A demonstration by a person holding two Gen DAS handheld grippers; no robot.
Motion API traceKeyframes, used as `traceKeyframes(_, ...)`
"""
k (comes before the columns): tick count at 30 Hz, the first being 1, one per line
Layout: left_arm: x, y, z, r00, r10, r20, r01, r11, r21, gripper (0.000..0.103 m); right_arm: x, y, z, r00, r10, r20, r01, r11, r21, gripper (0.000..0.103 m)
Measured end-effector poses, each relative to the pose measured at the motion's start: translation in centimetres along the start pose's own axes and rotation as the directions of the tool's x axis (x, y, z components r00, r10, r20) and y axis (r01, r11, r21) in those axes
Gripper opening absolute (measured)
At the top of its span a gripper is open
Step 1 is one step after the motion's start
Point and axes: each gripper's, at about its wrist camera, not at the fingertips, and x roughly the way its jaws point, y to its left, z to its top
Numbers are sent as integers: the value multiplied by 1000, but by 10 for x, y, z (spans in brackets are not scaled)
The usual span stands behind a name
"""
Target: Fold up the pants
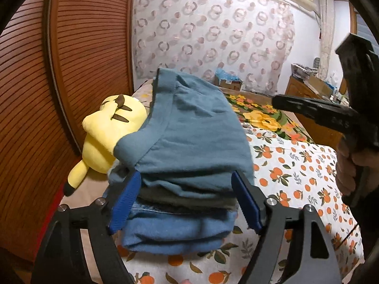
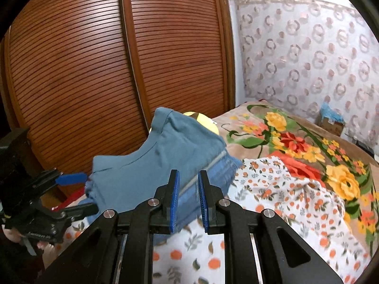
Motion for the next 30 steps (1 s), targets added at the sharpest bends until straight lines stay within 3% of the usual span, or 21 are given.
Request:
traceKeyframes(17, -41, -63, -21, 995, -90, 49, 84, 989, 120, 79, -118, 44, -77, 984, -173, 41, 168, 980, 105, 17)
traceKeyframes(20, -46, -77, -26, 992, -113, 49, 105, 985, 134, 79, -141, 55, -92, 973, -224, 46, 217, 968, 130, 29)
traceKeyframes(30, -67, -119, -41, 980, -187, 63, 172, 967, 189, 79, -209, 93, -131, 934, -351, 71, 333, 924, 189, 42)
